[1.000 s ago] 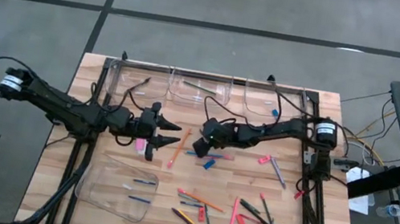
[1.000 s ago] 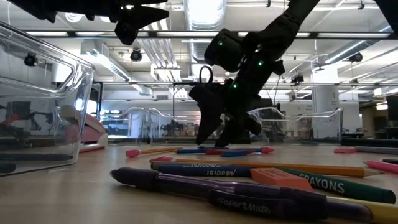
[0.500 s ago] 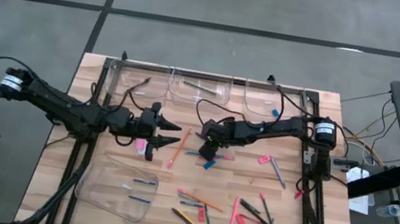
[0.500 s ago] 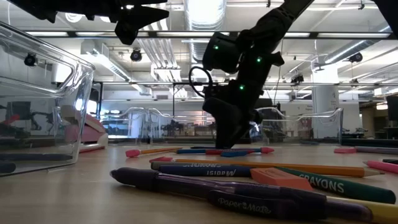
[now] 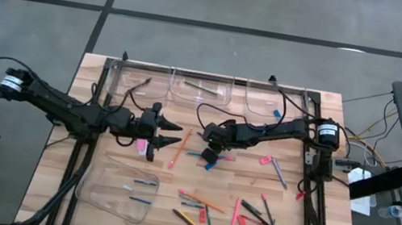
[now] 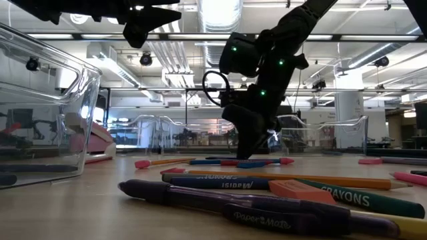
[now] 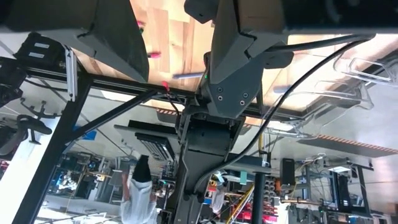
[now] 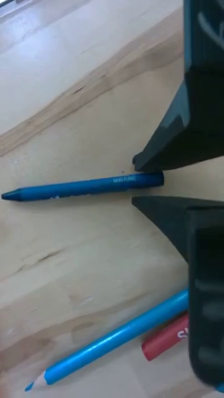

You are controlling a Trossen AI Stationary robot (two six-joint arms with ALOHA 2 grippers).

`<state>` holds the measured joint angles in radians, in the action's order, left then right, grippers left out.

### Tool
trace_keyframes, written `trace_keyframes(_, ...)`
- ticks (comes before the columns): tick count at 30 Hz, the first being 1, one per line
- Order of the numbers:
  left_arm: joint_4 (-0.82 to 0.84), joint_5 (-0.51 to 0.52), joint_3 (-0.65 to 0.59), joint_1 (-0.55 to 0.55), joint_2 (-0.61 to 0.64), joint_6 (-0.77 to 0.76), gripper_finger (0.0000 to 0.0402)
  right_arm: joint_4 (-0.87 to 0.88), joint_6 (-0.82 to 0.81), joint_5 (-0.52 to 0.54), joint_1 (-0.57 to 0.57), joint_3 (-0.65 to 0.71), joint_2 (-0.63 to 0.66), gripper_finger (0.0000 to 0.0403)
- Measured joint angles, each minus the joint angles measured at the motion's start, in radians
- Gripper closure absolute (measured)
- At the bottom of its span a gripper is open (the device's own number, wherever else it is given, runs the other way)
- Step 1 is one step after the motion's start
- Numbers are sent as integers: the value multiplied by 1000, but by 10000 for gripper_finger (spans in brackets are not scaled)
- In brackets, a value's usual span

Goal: Sort crayons/erasers/pens/pencils in bins
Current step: Put the blue crayon into the bottom left transparent bin

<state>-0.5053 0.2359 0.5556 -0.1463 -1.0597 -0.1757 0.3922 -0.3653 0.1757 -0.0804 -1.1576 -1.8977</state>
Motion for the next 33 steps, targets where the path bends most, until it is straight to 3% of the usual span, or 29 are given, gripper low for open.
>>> trace_keyframes(7, 32, -1, 0, 0, 0, -1, 243, 10, 14, 9, 6, 1, 16, 385)
trace_keyframes(14, 38, -2, 0, 0, 0, -1, 243, -3, 14, 16, 23, 15, 62, 388)
trace_keyframes(19, 53, -9, 0, 0, 2, -1, 243, -90, 12, 3, 39, 104, 138, 388)
trace_keyframes(28, 132, -74, 0, -1, 80, -2, 243, -589, -40, -159, 64, 391, 314, 389)
trace_keyframes(33, 144, -74, 0, -1, 94, -3, 243, -865, -47, -246, 74, 482, 359, 390)
